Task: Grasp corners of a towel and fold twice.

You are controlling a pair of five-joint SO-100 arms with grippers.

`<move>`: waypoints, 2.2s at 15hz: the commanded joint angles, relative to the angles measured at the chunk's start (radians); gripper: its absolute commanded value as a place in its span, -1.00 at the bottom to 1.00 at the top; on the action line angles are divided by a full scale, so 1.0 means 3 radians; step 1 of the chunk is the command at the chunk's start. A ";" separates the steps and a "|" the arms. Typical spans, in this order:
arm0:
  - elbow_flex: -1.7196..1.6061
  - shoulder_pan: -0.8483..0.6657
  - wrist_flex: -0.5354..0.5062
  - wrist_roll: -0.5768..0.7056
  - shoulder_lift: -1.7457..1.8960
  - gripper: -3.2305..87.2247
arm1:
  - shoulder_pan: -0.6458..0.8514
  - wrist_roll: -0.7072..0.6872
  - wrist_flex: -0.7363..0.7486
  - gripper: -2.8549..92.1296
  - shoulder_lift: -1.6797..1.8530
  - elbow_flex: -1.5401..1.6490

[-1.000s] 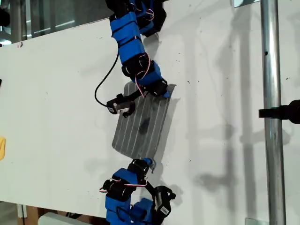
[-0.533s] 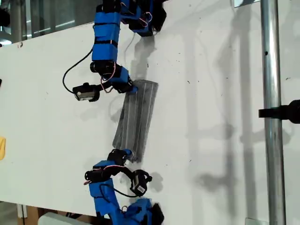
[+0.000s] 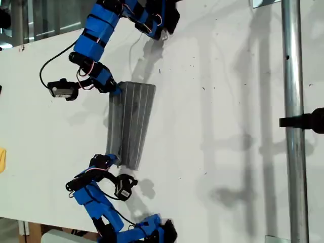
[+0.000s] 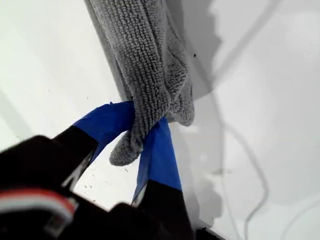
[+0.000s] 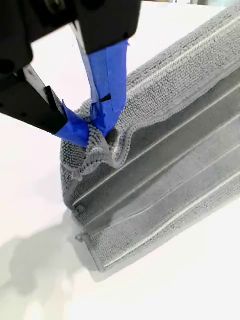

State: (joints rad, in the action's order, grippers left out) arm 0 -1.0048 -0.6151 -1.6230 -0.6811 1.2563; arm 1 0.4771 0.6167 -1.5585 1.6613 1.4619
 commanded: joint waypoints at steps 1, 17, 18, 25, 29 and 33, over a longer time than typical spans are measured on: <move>-0.0261 0.0072 -0.0005 -0.0123 0.0194 -0.99 | -0.0414 0.0256 0.0159 -0.94 -0.0020 0.0066; -0.1140 -0.0061 0.0665 -0.0430 -0.0348 -0.77 | -0.0261 0.0762 0.0762 -0.94 -0.0532 0.1125; -0.1115 -0.0123 0.0573 -0.0476 -0.0327 -0.71 | -0.0256 0.0741 0.0726 -0.94 -0.0481 0.1130; -0.0864 -0.0148 -0.0148 -0.0660 0.0879 -0.42 | 0.0194 0.0793 -0.0179 -0.19 0.1028 0.1258; -0.2383 0.0189 0.0092 -0.0818 0.3129 -0.67 | 0.0000 0.1698 -0.0516 -0.25 0.2771 0.2086; -0.4515 0.1227 0.0568 -0.1764 0.5988 -0.99 | -0.1483 0.3421 -0.0440 -0.32 0.3595 0.2996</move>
State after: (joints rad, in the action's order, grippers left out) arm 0 -2.1721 -0.3421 -1.5094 -1.1152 2.7013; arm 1 0.1411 1.5018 -1.7104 2.6691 2.3071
